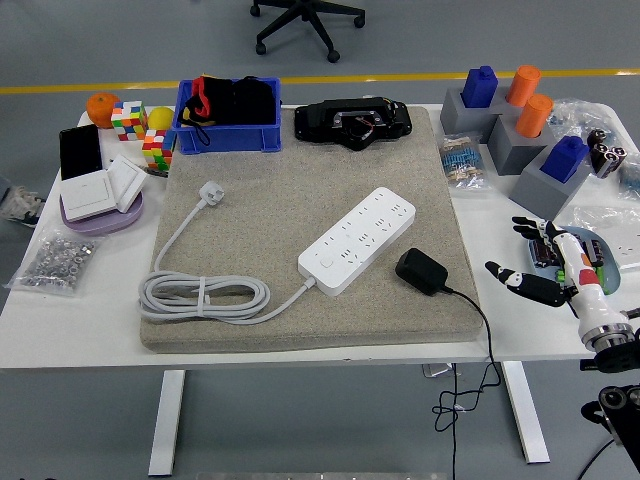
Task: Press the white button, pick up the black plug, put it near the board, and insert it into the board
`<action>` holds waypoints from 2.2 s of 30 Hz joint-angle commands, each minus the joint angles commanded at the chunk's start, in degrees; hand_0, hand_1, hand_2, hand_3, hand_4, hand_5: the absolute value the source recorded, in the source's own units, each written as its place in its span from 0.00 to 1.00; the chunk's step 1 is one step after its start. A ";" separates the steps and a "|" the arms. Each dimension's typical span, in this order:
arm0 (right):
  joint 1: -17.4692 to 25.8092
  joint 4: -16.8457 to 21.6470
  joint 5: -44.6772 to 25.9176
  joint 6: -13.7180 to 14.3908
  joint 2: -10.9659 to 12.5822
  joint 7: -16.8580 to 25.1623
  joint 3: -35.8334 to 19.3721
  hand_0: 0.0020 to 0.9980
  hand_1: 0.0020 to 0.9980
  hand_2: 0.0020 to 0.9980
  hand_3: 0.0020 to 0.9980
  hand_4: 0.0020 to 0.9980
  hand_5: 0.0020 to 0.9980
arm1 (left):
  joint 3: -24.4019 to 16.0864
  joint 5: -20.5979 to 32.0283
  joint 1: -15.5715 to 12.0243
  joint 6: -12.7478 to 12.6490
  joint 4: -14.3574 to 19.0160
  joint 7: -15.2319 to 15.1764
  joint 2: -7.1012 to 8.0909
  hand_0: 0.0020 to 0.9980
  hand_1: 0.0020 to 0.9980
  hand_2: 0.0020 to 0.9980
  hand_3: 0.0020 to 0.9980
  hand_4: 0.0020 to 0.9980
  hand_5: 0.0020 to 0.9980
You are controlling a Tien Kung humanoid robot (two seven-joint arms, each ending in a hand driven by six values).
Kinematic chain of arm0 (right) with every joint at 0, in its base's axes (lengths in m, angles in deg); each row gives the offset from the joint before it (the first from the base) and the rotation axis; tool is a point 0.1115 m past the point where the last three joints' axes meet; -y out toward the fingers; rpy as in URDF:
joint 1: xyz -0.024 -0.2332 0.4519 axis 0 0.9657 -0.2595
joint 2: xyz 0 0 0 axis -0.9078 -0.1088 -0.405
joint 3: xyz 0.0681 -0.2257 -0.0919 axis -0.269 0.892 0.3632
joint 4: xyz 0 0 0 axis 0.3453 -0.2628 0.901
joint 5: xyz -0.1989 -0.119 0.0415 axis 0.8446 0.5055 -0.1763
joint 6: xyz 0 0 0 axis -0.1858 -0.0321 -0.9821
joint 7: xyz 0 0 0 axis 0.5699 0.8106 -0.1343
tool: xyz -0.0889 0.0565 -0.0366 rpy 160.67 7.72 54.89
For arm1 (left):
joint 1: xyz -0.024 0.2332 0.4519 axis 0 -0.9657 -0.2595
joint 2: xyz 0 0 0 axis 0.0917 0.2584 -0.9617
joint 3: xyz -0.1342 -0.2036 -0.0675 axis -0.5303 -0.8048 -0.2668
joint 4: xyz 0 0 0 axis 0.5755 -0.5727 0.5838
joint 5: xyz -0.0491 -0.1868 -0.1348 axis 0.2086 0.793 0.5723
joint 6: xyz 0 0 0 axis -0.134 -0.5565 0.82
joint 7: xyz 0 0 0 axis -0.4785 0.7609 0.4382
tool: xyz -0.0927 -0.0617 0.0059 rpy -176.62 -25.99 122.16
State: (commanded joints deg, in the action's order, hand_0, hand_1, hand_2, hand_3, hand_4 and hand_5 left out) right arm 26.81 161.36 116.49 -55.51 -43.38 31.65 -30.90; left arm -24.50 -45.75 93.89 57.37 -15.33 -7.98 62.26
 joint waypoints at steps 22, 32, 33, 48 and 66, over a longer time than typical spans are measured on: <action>-0.81 0.99 -1.56 0.34 0.89 -0.94 4.73 0.90 0.83 0.80 0.82 1.00 0.30 | 6.39 7.14 -0.47 -0.91 0.00 -1.23 -0.58 0.68 0.68 0.66 0.69 0.58 0.20; -1.65 3.04 1.60 -2.05 0.96 -4.88 6.32 0.92 0.89 0.87 0.90 1.00 0.33 | -3.29 1.89 0.27 -1.60 0.00 -0.32 -1.10 0.68 0.68 0.66 0.69 0.59 0.18; -1.59 3.07 1.54 -2.14 1.22 -4.86 6.98 0.92 0.89 0.87 0.90 1.00 0.33 | -3.13 2.06 0.27 -1.62 0.00 -0.36 -1.19 0.68 0.68 0.66 0.69 0.59 0.18; -5.73 12.37 -5.88 1.17 6.59 -2.36 25.03 0.49 0.44 0.40 0.80 0.81 0.14 | -1.08 2.17 1.74 -1.20 0.00 -0.32 0.02 0.69 0.68 0.66 0.69 0.59 0.18; -14.73 3.25 -9.87 -0.81 2.70 -6.85 32.85 0.00 0.00 0.08 0.66 0.27 0.00 | -0.81 3.56 0.60 -1.37 0.00 -0.36 -0.52 0.69 0.68 0.66 0.69 0.58 0.19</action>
State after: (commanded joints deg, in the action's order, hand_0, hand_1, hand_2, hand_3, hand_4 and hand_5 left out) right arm 12.08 164.62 106.62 -56.32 -40.68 24.79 1.94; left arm -25.32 -42.19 94.49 56.00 -15.33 -8.35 61.74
